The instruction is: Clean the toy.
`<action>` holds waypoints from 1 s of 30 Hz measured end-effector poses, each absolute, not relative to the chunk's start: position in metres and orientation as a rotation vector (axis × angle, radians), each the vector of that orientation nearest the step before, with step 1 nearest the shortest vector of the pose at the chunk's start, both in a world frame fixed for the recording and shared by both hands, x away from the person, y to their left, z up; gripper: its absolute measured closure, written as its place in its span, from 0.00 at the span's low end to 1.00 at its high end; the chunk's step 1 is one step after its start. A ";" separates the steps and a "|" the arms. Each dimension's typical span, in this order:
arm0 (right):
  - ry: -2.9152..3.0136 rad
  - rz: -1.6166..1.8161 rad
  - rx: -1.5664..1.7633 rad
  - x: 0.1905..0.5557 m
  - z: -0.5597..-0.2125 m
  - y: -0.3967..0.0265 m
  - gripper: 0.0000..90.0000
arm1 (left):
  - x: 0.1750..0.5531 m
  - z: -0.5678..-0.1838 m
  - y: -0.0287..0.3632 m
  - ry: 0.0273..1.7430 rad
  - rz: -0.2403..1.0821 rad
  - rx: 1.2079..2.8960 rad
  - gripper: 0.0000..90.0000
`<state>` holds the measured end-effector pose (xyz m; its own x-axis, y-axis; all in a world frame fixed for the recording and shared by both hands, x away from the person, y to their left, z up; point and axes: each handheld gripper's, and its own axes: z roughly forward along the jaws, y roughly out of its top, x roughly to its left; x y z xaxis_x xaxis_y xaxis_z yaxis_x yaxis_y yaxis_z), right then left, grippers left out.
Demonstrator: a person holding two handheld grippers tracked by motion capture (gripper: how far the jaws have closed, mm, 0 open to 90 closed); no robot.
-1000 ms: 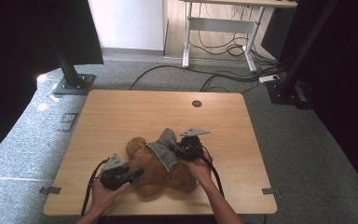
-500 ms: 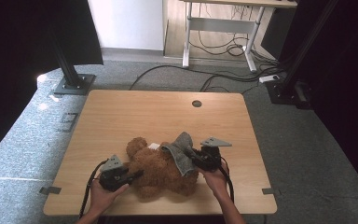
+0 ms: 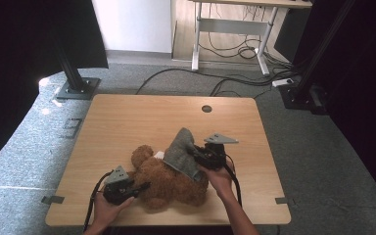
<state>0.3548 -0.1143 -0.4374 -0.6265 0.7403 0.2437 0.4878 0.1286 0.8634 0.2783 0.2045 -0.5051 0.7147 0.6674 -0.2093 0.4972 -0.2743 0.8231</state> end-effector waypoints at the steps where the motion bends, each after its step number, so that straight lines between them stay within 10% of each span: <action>1: 2.173 1.510 1.190 0.357 -0.435 -0.107 0.88 | 0.278 -0.505 0.205 0.896 0.219 1.937 0.79; 13: 2.484 1.250 1.088 0.395 -0.459 -0.013 0.88 | 0.274 -0.508 0.204 0.887 0.239 1.940 0.79; 30: 2.334 1.334 1.183 0.353 -0.460 -0.106 0.88 | 0.268 -0.509 0.202 0.877 0.256 1.950 0.79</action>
<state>0.3532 -0.1059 -0.4602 -0.6581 0.7256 0.2012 0.5415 0.2705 0.7960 0.2683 0.2024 -0.5090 0.7210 0.6710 -0.1733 0.4723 -0.2928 0.8314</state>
